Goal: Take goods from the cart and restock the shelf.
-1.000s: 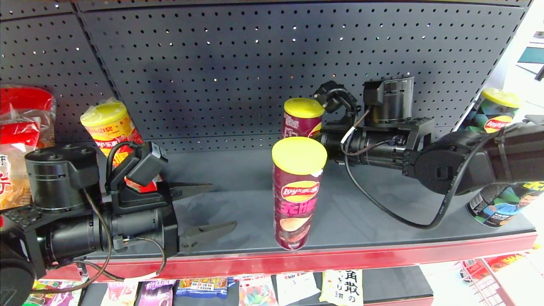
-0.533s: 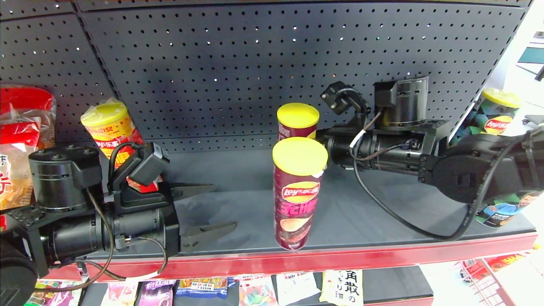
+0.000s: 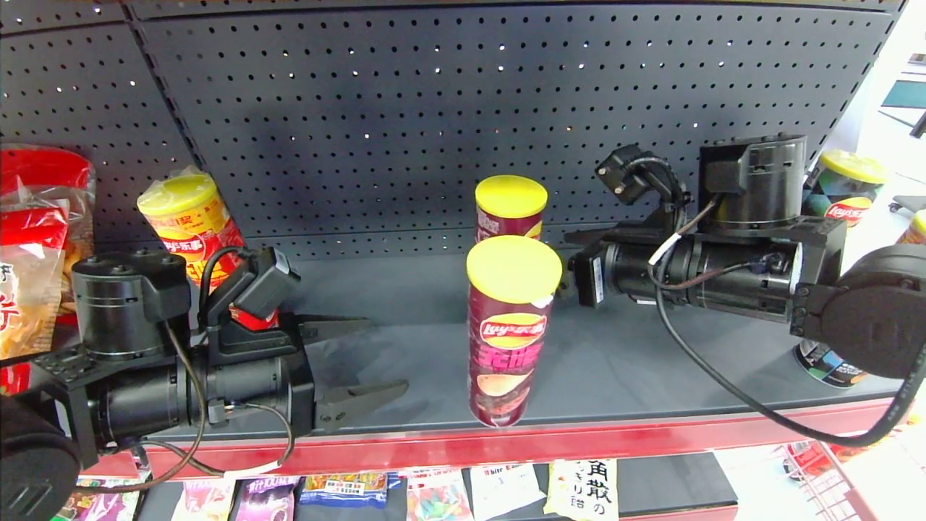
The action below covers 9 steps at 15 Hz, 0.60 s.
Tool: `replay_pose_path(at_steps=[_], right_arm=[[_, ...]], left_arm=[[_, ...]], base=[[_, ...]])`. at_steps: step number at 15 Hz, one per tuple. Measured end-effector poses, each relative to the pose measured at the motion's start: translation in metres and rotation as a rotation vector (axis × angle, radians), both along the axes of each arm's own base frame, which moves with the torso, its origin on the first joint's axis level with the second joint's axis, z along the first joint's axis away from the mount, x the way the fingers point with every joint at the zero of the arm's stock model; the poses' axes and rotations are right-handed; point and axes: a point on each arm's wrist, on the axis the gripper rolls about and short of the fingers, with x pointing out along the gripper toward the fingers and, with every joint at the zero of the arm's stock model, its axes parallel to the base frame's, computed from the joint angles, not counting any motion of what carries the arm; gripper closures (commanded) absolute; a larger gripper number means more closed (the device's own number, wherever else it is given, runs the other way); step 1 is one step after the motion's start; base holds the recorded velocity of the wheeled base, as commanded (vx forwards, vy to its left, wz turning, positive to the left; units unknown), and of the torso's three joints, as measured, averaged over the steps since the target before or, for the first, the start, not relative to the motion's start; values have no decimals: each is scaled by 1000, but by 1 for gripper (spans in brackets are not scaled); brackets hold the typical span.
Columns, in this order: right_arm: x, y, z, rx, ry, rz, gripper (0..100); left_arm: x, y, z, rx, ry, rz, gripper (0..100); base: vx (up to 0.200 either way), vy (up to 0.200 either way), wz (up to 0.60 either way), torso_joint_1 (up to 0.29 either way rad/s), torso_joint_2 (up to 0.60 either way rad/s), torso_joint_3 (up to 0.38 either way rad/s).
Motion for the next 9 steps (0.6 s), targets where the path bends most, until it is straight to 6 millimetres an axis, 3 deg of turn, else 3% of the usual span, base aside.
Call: replay_pose_path(at_steps=[9], right_arm=[[-17, -28, -11, -26, 45, -112, 0]], left_arm=[[2, -2, -5, 11, 14, 0, 0]], base=[[0, 0, 0, 0, 0, 0]])
